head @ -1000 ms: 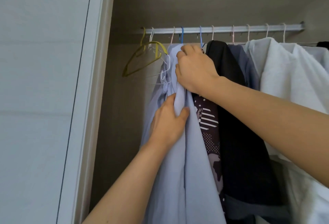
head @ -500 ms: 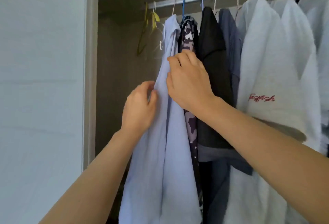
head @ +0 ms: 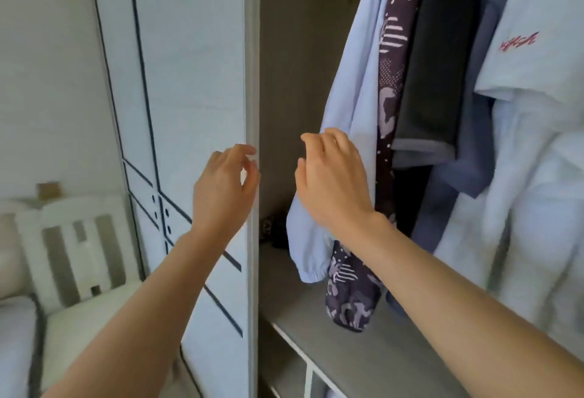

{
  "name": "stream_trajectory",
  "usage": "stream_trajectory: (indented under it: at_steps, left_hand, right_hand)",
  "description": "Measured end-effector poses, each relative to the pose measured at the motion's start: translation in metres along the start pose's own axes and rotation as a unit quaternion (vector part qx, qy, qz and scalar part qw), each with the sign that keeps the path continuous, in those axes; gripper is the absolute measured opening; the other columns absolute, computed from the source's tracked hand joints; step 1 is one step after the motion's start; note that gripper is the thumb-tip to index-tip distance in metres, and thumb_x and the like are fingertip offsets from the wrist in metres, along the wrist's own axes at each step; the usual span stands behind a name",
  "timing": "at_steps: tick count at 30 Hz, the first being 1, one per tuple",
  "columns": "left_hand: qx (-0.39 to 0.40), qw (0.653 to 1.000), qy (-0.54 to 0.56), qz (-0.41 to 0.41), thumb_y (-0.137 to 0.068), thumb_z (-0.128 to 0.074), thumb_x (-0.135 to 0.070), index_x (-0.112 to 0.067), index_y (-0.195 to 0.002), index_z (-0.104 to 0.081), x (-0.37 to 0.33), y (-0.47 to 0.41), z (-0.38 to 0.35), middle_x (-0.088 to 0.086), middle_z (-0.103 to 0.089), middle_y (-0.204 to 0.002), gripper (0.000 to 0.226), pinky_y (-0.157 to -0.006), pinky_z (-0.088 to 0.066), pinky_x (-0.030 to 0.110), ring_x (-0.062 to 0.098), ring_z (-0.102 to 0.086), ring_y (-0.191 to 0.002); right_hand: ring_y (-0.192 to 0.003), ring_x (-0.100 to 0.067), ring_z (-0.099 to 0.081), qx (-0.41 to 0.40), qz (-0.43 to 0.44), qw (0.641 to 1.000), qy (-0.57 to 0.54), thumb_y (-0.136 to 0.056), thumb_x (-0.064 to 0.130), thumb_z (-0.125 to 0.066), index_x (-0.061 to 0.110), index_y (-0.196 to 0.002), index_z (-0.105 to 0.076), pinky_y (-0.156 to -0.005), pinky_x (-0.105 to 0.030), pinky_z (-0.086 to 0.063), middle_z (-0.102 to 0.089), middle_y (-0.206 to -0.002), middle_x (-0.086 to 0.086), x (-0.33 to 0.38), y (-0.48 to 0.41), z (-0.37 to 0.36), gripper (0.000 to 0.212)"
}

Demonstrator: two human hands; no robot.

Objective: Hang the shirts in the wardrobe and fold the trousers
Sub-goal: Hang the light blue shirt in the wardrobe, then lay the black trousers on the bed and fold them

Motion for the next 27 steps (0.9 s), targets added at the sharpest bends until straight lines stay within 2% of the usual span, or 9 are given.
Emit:
stream_trajectory:
  at_steps: [3,5,8,12,15,18,22,25,27]
  left_hand:
    - [0.014,0.998,-0.049,0.027,-0.1,-0.05,-0.022,-0.018,-0.124,-0.06,0.029,0.044,0.02,-0.002,-0.064,-0.102,0.026,-0.075,-0.041,0.027,0.015,-0.057,-0.099]
    - [0.018,0.997,-0.062,0.046,-0.099,-0.051,-0.021,-0.018,-0.122,-0.061,0.051,0.074,0.032,-0.007,-0.061,-0.096,0.025,-0.074,-0.04,0.027,0.014,-0.056,-0.093]
    - [0.044,0.992,-0.097,0.067,-0.099,-0.051,-0.02,-0.017,-0.121,-0.061,0.085,0.121,0.045,-0.013,-0.055,-0.091,0.024,-0.074,-0.045,0.032,0.018,-0.056,-0.098]
    - [0.07,0.982,-0.138,0.11,-0.098,-0.054,-0.018,-0.013,-0.118,-0.063,0.13,0.184,0.059,-0.004,-0.062,-0.094,0.023,-0.071,-0.05,0.036,0.02,-0.058,-0.095]
    - [0.08,0.975,-0.151,0.143,-0.096,-0.056,-0.014,-0.011,-0.114,-0.064,0.163,0.228,0.07,0.003,-0.067,-0.096,0.02,-0.07,-0.052,0.039,0.024,-0.06,-0.092]
    - [0.098,0.961,-0.165,0.199,-0.097,-0.054,-0.017,-0.012,-0.114,-0.063,0.2,0.277,0.083,0.003,-0.065,-0.092,0.02,-0.068,-0.052,0.041,0.021,-0.058,-0.089]
    - [0.126,0.936,-0.175,0.28,-0.098,-0.052,-0.017,-0.011,-0.112,-0.064,0.248,0.345,0.099,0.002,-0.065,-0.093,0.019,-0.07,-0.048,0.036,0.021,-0.057,-0.089]
    - [0.139,0.907,-0.204,0.342,-0.098,-0.052,-0.017,-0.011,-0.113,-0.064,0.282,0.396,0.119,0.002,-0.065,-0.091,0.02,-0.068,-0.039,0.027,0.019,-0.056,-0.09]
    - [0.138,0.88,-0.225,0.395,-0.099,-0.051,-0.018,-0.012,-0.113,-0.064,0.306,0.431,0.14,0.002,-0.066,-0.092,0.021,-0.067,-0.039,0.027,0.018,-0.057,-0.091]
  right_hand:
    - [-0.103,-0.034,-0.061,0.02,0.007,0.998,-0.053,-0.086,0.016,-0.064,0.002,-0.108,-0.064,-0.089,-0.042,-0.05,-0.069,-0.103,-0.015,0.026,0.039,-0.015,0.026]
    - [-0.101,-0.032,-0.06,0.052,0.016,0.996,-0.071,-0.087,0.016,-0.063,0.003,-0.104,-0.065,-0.086,-0.04,-0.049,-0.069,-0.102,-0.013,0.043,0.064,-0.032,0.022]
    - [-0.104,-0.031,-0.056,0.115,0.035,0.986,-0.112,-0.09,0.015,-0.054,0.004,-0.105,-0.064,-0.088,-0.04,-0.045,-0.068,-0.102,-0.011,0.072,0.104,-0.061,0.02]
    - [-0.112,-0.035,-0.055,0.183,0.062,0.968,-0.158,-0.091,0.014,-0.055,0.0,-0.114,-0.062,-0.094,-0.042,-0.045,-0.068,-0.104,-0.016,0.118,0.162,-0.096,0.028]
    - [-0.115,-0.038,-0.057,0.209,0.07,0.952,-0.211,-0.091,0.011,-0.058,-0.003,-0.114,-0.063,-0.096,-0.045,-0.047,-0.069,-0.102,-0.019,0.156,0.203,-0.116,0.027]
    - [-0.119,-0.038,-0.055,0.256,0.076,0.926,-0.266,-0.094,0.01,-0.054,-0.004,-0.118,-0.061,-0.099,-0.046,-0.045,-0.068,-0.108,-0.021,0.201,0.242,-0.14,0.028]
    - [-0.121,-0.037,-0.054,0.341,0.091,0.884,-0.306,-0.094,0.012,-0.055,-0.002,-0.122,-0.059,-0.101,-0.045,-0.044,-0.066,-0.114,-0.021,0.267,0.297,-0.175,0.032]
    - [-0.116,-0.039,-0.057,0.387,0.127,0.855,-0.322,-0.088,0.007,-0.06,-0.004,-0.117,-0.061,-0.094,-0.049,-0.049,-0.068,-0.105,-0.022,0.321,0.336,-0.193,0.031]
    - [-0.112,-0.04,-0.059,0.414,0.145,0.834,-0.336,-0.084,0.004,-0.063,-0.005,-0.111,-0.063,-0.086,-0.048,-0.052,-0.069,-0.099,-0.021,0.351,0.359,-0.205,0.029]
Point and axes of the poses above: each hand's wrist, its own y-axis away from the middle knuckle, its own z-axis out of the back of the hand, x = y × z, the point moved 9 cm from there along -y, towards the middle knuckle
